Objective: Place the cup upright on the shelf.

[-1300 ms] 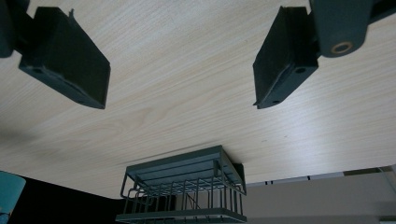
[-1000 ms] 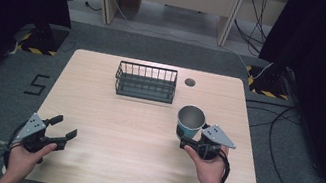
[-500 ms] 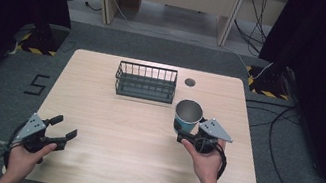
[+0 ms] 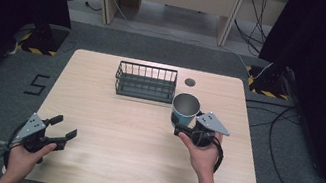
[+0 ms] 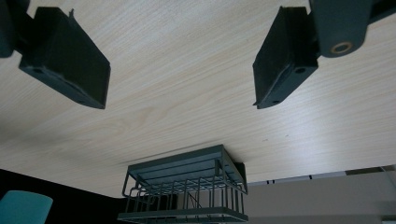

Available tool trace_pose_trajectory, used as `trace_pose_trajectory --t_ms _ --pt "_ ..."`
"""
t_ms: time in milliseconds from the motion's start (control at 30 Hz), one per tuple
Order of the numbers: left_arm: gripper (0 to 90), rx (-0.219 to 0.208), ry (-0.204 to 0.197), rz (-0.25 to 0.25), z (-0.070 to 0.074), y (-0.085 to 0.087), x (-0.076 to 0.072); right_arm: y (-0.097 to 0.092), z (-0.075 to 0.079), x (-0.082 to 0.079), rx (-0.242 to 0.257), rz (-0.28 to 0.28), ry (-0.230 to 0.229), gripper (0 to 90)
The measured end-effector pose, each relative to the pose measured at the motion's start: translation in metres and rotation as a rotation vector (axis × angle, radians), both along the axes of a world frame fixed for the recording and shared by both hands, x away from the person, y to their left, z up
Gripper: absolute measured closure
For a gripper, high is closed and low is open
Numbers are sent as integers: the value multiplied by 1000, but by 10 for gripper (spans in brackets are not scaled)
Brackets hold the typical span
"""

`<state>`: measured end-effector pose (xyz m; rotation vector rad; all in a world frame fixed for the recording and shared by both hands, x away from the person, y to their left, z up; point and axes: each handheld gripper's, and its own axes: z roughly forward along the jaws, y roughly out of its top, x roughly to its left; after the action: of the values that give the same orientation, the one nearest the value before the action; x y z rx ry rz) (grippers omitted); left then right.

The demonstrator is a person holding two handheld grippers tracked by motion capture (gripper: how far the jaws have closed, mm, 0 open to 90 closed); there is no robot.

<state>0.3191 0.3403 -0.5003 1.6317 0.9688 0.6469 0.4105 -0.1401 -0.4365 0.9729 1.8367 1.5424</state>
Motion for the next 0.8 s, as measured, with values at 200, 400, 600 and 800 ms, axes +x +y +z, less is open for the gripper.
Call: trace_pose_trajectory --t_ms 200,400,600,800 --pt "184 1 -1 0 0 0 0 4 5 6 -1 1 -9 179" --pt "184 0 -2 0 0 0 0 9 7 12 -8 3 -13 179" --pt "184 0 -1 -1 0 0 0 13 10 18 -11 6 -17 179" --pt "184 1 1 -2 0 0 0 15 14 23 -1 1 -21 179"
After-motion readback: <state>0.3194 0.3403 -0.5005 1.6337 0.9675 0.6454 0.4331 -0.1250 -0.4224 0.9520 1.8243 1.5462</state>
